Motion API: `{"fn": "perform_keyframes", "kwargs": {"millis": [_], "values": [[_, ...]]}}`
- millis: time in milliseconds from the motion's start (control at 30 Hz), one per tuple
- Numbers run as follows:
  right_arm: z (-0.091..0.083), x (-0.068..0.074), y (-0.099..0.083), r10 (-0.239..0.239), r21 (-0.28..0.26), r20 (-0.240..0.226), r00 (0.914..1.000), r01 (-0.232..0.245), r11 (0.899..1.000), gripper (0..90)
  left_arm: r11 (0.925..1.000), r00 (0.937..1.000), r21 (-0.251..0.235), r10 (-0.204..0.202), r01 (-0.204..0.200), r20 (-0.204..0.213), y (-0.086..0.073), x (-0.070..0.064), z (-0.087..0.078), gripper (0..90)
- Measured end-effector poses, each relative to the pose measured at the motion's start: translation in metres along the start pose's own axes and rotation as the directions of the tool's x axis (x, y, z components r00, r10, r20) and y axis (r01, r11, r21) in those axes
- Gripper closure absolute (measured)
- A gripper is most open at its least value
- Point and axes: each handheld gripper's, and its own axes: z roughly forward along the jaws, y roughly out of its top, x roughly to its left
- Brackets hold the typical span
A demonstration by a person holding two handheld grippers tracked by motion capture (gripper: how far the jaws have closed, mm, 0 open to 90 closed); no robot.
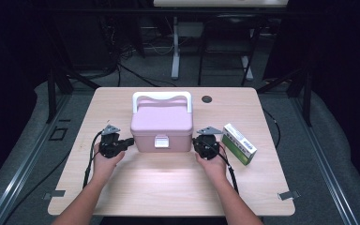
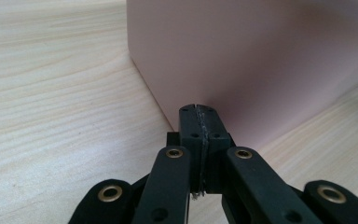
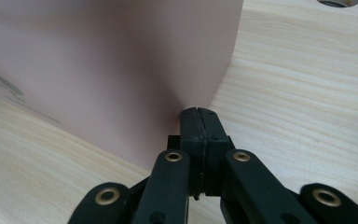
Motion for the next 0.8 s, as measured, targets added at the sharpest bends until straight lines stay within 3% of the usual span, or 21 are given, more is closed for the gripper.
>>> {"fn": "perform_keyframes", "kwargs": {"millis": [200,800], "values": [[-0.004,0.001,-0.003,-0.022,0.006,0.001,0.9998,0.022,1.0,90.0,0.9999,0.9999,0.008,0.013,-0.013,-0.002,-0.001,-0.003,-0.002,90.0],[-0.015,0.007,-0.01,-0.026,0.012,-0.009,0.9996,0.026,1.0,90.0,0.9992,0.9995,0.025,0.032,-0.032,0.008,-0.008,-0.009,-0.013,90.0]]}}
